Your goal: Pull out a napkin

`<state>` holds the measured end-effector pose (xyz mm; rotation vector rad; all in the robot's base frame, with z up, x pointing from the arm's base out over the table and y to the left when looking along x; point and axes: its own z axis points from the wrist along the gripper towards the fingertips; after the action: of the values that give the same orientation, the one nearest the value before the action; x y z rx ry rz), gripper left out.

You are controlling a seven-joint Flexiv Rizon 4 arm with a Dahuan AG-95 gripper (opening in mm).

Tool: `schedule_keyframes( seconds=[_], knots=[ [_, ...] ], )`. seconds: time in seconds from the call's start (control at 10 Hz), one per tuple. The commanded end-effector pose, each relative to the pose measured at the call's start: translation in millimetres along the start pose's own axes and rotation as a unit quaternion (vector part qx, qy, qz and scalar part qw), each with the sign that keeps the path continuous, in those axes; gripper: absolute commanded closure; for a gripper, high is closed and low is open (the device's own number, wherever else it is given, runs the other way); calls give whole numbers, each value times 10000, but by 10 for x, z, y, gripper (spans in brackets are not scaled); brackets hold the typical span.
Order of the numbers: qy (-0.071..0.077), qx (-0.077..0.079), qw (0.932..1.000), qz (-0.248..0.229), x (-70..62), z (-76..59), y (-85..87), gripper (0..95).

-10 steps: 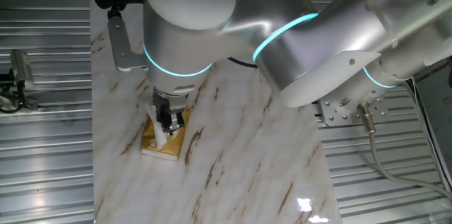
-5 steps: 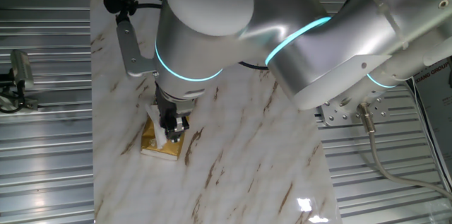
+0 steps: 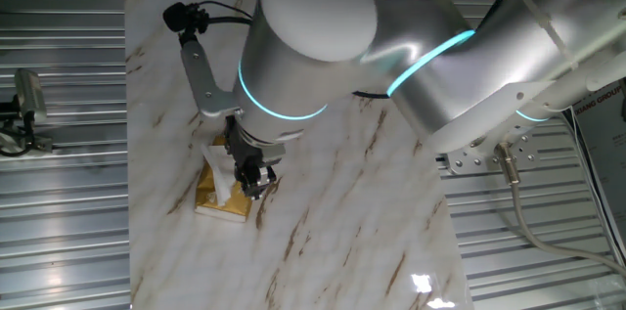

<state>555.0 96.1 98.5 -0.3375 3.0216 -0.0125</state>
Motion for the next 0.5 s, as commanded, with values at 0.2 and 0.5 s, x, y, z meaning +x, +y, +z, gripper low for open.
schedule_keyframes(
  seconds=[0.2,0.5],
  knots=[
    [-41,-5,9999,-163,71,26,-10,380],
    [-95,21,9997,-231,105,46,-18,380]
  ],
)
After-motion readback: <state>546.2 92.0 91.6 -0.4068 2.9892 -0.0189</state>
